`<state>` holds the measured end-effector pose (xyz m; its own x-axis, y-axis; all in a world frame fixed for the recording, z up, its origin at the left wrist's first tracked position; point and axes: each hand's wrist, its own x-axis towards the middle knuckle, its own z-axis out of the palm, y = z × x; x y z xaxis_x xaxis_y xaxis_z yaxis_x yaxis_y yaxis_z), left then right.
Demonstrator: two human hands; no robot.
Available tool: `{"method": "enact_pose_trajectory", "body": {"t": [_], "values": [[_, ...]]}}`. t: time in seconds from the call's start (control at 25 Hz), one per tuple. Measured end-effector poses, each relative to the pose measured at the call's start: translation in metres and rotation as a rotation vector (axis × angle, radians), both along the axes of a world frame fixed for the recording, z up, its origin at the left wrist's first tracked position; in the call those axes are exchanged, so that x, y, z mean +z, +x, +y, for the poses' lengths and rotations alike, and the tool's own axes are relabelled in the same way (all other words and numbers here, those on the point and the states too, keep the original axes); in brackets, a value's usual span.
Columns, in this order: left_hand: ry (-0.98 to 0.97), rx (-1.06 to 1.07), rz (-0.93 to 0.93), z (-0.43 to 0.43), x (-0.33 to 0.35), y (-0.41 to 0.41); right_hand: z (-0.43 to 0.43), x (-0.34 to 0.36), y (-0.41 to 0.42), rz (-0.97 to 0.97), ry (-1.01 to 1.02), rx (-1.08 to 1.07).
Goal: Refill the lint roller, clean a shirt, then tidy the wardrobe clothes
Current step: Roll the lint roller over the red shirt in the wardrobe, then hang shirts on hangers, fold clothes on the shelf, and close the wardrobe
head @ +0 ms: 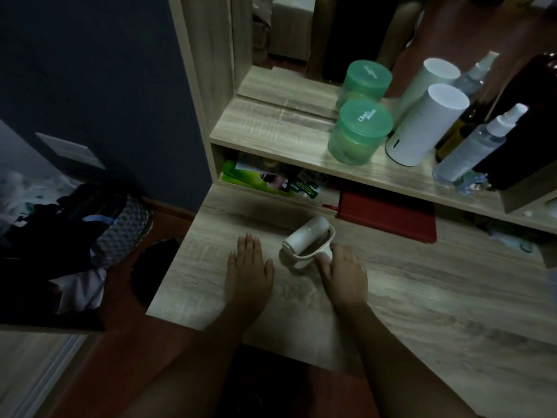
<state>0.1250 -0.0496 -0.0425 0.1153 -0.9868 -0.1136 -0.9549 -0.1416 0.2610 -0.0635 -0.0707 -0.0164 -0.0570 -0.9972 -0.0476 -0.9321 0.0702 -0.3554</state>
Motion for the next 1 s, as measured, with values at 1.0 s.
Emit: {"method": "enact_pose_trajectory", "body": {"t": [1.0], "values": [[-0.716, 0.368, -0.221, 0.116, 0.349, 0.295, 0.023, 0.334, 0.354, -0.366, -0.691, 0.783]]}}
